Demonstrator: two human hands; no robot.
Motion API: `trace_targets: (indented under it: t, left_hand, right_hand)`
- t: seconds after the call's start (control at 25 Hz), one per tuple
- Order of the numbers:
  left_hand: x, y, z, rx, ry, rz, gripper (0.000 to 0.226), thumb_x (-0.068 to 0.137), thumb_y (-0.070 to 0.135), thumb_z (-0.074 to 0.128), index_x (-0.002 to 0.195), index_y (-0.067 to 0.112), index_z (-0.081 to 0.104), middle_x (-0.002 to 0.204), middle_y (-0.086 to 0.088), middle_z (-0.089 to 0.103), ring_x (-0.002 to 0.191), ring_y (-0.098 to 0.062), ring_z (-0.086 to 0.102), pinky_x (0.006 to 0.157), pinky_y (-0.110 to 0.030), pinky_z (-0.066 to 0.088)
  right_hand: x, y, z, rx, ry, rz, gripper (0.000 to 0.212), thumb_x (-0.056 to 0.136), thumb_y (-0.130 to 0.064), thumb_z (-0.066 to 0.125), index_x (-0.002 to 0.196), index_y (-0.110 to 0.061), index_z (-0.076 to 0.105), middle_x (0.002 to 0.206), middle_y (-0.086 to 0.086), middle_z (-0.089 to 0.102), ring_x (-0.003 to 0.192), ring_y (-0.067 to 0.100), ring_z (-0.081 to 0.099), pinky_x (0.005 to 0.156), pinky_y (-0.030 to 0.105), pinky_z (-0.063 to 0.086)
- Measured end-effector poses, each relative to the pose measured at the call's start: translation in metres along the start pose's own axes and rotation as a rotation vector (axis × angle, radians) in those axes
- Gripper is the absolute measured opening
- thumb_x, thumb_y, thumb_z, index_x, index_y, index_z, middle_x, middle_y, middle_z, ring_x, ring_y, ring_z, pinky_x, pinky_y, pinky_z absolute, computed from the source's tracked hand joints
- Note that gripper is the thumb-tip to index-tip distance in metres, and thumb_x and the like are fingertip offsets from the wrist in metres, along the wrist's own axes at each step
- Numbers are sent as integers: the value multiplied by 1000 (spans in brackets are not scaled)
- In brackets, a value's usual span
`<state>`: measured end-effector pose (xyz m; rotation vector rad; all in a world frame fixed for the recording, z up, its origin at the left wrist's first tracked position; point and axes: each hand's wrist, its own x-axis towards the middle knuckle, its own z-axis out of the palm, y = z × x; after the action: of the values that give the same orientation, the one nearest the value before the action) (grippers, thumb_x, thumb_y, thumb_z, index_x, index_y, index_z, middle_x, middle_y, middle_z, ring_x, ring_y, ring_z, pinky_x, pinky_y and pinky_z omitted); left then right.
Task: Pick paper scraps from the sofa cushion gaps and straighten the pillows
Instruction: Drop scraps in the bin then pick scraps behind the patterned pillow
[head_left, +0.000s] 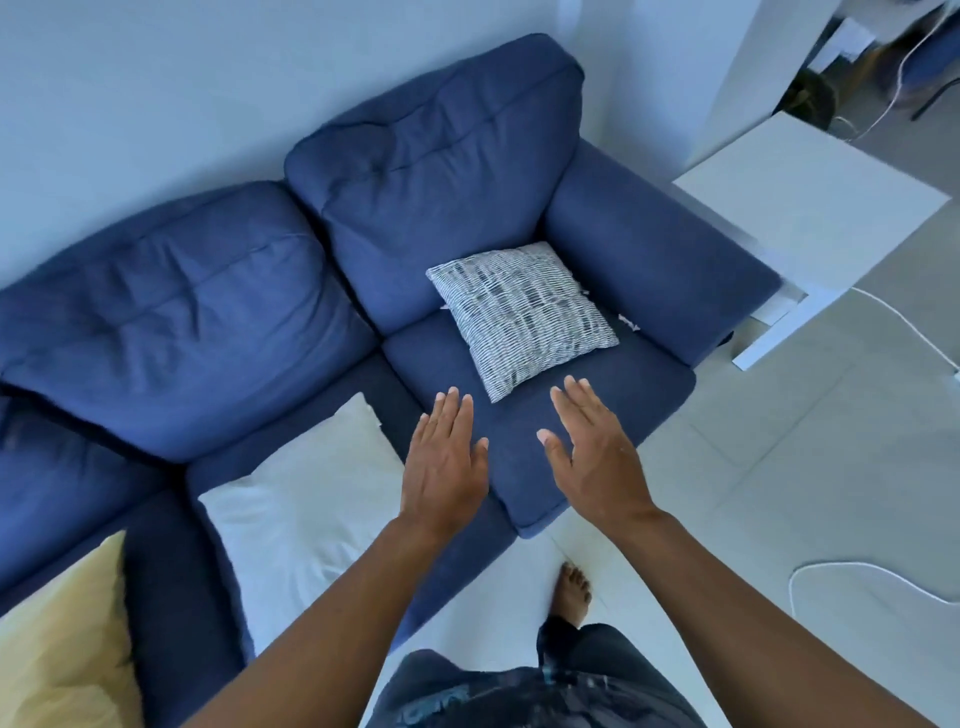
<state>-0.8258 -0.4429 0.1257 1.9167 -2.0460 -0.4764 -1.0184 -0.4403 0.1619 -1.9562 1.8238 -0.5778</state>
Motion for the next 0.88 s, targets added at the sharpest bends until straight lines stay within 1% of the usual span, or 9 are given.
trace_targets:
  t: [0.16,0.28,0.44,0.6,0.76,0.88]
  left_hand:
    - [50,66,20,-35,25,-8,57,100,25,53,151,6,36,161,-11,28,152,-24,21,122,-45,23]
    - [75,84,31,-20,-5,-9,58,101,25,51,152,6,34,162,-11,27,152,-25,20,122,-46,22]
    - [118,83,49,1,-34,-58,57,101,26,49,152,7,33,162,-11,25,153,-25,17,123,-45,20]
    - [169,79,71,-23,-39,-74,56,101,24,51,151,4,36,160,-14,30,151,-28,22,123,-43,19]
    - [217,77,81,-90,-35,-168,57,100,21,52,152,5,35,161,-14,28,151,-29,23,123,-43,18]
    - [245,64,80,-88,-57,-188,58,100,21,51,152,5,33,162,-15,25,151,-28,21,124,-41,17]
  right_hand:
    - [47,60,-43,-27,-35,-20,53,101,-26,58,149,-6,44,160,11,36,152,26,27,118,48,35]
    - [74,82,-52,-10,-52,-5,54,101,-26,58,149,-7,43,160,11,34,152,26,26,118,49,34]
    - [115,101,-47,11,-84,0,54,99,-24,60,148,-5,45,159,13,37,150,28,30,117,51,35]
    - [162,119,-44,-22,-128,-12,54,99,-24,62,147,-6,47,158,13,39,149,29,33,116,51,38]
    - [216,139,-40,-71,-213,-60,53,98,-25,63,146,-7,48,157,12,40,148,28,34,115,51,39]
    - [256,148,-27,-74,-271,-55,54,100,-27,60,149,-11,45,160,8,36,151,24,28,119,49,34]
